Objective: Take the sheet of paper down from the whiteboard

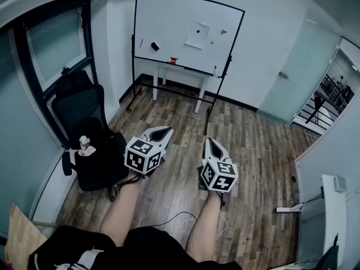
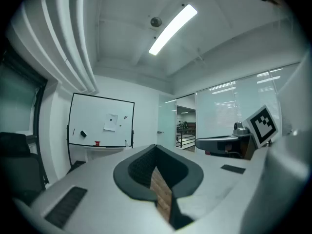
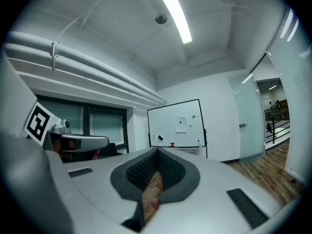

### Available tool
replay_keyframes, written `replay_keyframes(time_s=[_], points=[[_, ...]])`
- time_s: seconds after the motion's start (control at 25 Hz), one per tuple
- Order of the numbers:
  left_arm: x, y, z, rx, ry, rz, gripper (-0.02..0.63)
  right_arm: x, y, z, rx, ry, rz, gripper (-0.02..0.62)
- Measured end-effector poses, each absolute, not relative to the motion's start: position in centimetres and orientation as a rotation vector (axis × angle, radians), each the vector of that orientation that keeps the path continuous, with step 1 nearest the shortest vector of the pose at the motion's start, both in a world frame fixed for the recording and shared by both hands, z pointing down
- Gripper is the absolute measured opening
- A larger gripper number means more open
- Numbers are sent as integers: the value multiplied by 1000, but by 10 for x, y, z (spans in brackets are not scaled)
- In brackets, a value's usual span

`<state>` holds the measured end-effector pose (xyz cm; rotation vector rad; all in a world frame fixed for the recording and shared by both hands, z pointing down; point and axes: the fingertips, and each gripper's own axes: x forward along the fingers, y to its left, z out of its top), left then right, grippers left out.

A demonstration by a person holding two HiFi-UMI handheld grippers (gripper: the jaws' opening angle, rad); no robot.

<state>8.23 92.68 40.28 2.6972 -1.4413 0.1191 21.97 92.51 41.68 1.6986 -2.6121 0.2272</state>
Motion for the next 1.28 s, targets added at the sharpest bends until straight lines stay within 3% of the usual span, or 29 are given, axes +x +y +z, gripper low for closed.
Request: replay_keyframes(time_s=[0.6, 1.28], points=[[73, 878, 391, 2681, -1551, 77, 21, 221, 869, 403, 1601, -2650, 99, 25], [3, 673, 393, 2625, -1540, -106, 21, 152, 669, 400, 1539, -2599, 2, 25]])
